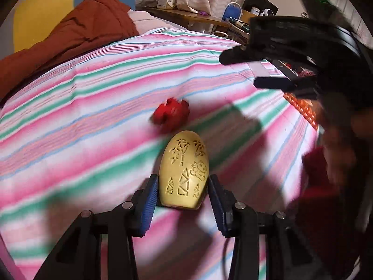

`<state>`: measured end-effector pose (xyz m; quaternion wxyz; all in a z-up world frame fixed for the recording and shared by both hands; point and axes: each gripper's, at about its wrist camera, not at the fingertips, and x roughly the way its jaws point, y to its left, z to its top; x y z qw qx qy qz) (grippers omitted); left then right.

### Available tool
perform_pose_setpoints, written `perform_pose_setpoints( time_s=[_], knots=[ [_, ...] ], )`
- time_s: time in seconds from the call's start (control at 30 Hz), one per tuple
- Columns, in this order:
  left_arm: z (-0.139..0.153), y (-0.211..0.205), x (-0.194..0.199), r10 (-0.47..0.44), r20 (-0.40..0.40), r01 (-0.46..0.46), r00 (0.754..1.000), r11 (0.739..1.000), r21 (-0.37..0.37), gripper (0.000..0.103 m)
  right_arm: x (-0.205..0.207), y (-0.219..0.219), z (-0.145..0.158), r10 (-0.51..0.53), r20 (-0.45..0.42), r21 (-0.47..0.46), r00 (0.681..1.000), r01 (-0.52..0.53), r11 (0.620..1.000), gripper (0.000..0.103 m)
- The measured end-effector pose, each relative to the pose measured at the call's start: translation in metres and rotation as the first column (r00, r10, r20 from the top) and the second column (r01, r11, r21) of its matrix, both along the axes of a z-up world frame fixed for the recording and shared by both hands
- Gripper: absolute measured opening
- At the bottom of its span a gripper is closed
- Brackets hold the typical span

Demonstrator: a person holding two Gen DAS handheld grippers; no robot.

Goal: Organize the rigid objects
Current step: 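Grasp the yellow textured egg with the left gripper, then grasp the red puzzle piece with the right gripper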

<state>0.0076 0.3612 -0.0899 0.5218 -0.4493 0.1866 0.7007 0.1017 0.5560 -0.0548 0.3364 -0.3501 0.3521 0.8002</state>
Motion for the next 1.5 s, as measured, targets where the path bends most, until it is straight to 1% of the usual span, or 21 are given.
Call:
perform_pose_setpoints(
  time_s=[0.1, 0.23, 0.3, 0.43, 0.47, 0.5, 0.53, 0.6, 0.77, 0.9, 0.93, 0.97, 1.0, 1.03, 1.1, 1.2, 1.27, 1.4, 1.47, 1.5],
  knots=[
    [0.001, -0.036, 0.007, 0.046, 0.007, -0.046, 0.999, 0.999, 0.012, 0.043, -0.004, -0.001, -0.004, 0.016, 0.024, -0.010, 1.000, -0.016, 1.000, 0.072],
    [0.004, -0.072, 0.008, 0.117, 0.020, -0.117, 0.993, 0.993, 0.028, 0.043, -0.012, -0.004, -0.011, 0.061, 0.051, -0.034, 0.997, -0.060, 0.998, 0.072],
    [0.005, -0.081, 0.010, 0.132, 0.030, -0.134, 0.991, 0.990, 0.037, 0.043, -0.017, -0.008, -0.015, 0.092, 0.059, -0.042, 0.994, -0.089, 0.995, 0.072],
    [0.006, -0.083, 0.009, 0.142, 0.032, -0.143, 0.989, 0.989, 0.033, 0.044, -0.034, -0.022, -0.021, 0.193, 0.105, -0.046, 0.976, -0.189, 0.981, 0.072],
    [0.006, -0.082, 0.008, 0.143, 0.034, -0.144, 0.989, 0.989, 0.029, 0.044, -0.038, -0.026, -0.023, 0.222, 0.111, -0.053, 0.969, -0.217, 0.975, 0.077],
    [0.004, -0.077, 0.009, 0.141, 0.031, -0.142, 0.990, 0.990, 0.026, 0.044, -0.041, -0.030, -0.026, 0.252, 0.118, -0.066, 0.960, -0.246, 0.967, 0.079],
    [0.005, -0.077, 0.008, 0.142, 0.032, -0.143, 0.989, 0.989, 0.026, 0.044, -0.045, -0.033, -0.027, 0.277, 0.127, -0.069, 0.953, -0.270, 0.960, 0.080],
    [0.004, -0.077, 0.007, 0.143, 0.038, -0.144, 0.989, 0.989, 0.026, 0.044, -0.053, -0.042, -0.028, 0.320, 0.157, -0.045, 0.934, -0.317, 0.947, 0.080],
    [0.002, -0.079, 0.009, 0.140, 0.041, -0.141, 0.989, 0.989, 0.037, 0.044, -0.075, -0.052, -0.031, 0.361, 0.247, 0.006, 0.899, -0.374, 0.927, 0.080],
    [0.002, -0.081, 0.008, 0.141, 0.052, -0.143, 0.989, 0.989, 0.043, 0.044, -0.092, -0.049, -0.043, 0.382, 0.313, 0.007, 0.869, -0.405, 0.914, 0.080],
    [0.002, -0.080, 0.008, 0.142, 0.055, -0.145, 0.988, 0.988, 0.044, 0.044, -0.096, -0.049, -0.049, 0.389, 0.337, 0.008, 0.857, -0.416, 0.909, 0.078],
    [0.002, -0.080, 0.009, 0.143, 0.056, -0.145, 0.988, 0.988, 0.044, 0.044, -0.096, -0.051, -0.052, 0.395, 0.351, 0.013, 0.849, -0.426, 0.905, 0.070],
    [0.002, -0.080, 0.010, 0.142, 0.058, -0.145, 0.988, 0.988, 0.046, 0.044, -0.096, -0.056, -0.050, 0.403, 0.359, 0.048, 0.842, -0.448, 0.893, 0.059],
    [0.001, -0.081, 0.010, 0.142, 0.059, -0.145, 0.988, 0.988, 0.049, 0.044, -0.095, -0.059, -0.047, 0.421, 0.350, 0.055, 0.837, -0.467, 0.883, 0.047],
    [0.001, -0.080, 0.011, 0.139, 0.056, -0.142, 0.989, 0.988, 0.054, 0.044, -0.091, -0.066, -0.048, 0.455, 0.330, 0.038, 0.827, -0.493, 0.869, 0.047],
    [0.001, -0.077, 0.011, 0.131, 0.043, -0.133, 0.990, 0.990, 0.049, 0.043, -0.092, -0.083, -0.051, 0.510, 0.346, 0.063, 0.787, -0.563, 0.824, 0.047],
    [0.002, -0.077, 0.010, 0.132, 0.048, -0.135, 0.990, 0.990, 0.042, 0.043, -0.093, -0.089, -0.053, 0.548, 0.325, 0.048, 0.770, -0.593, 0.804, 0.048],
    [0.004, -0.077, 0.009, 0.143, 0.071, -0.146, 0.987, 0.989, 0.034, 0.045, -0.092, -0.085, -0.055, 0.554, 0.304, 0.036, 0.775, -0.591, 0.806, 0.048],
    [0.006, -0.077, 0.010, 0.138, 0.062, -0.140, 0.989, 0.990, 0.030, 0.051, -0.093, -0.086, -0.056, 0.557, 0.305, 0.038, 0.772, -0.595, 0.803, 0.048],
    [0.006, -0.076, 0.011, 0.134, 0.043, -0.135, 0.990, 0.991, 0.020, 0.054, -0.092, -0.086, -0.057, 0.559, 0.307, 0.040, 0.770, -0.597, 0.801, 0.048]
  ],
)
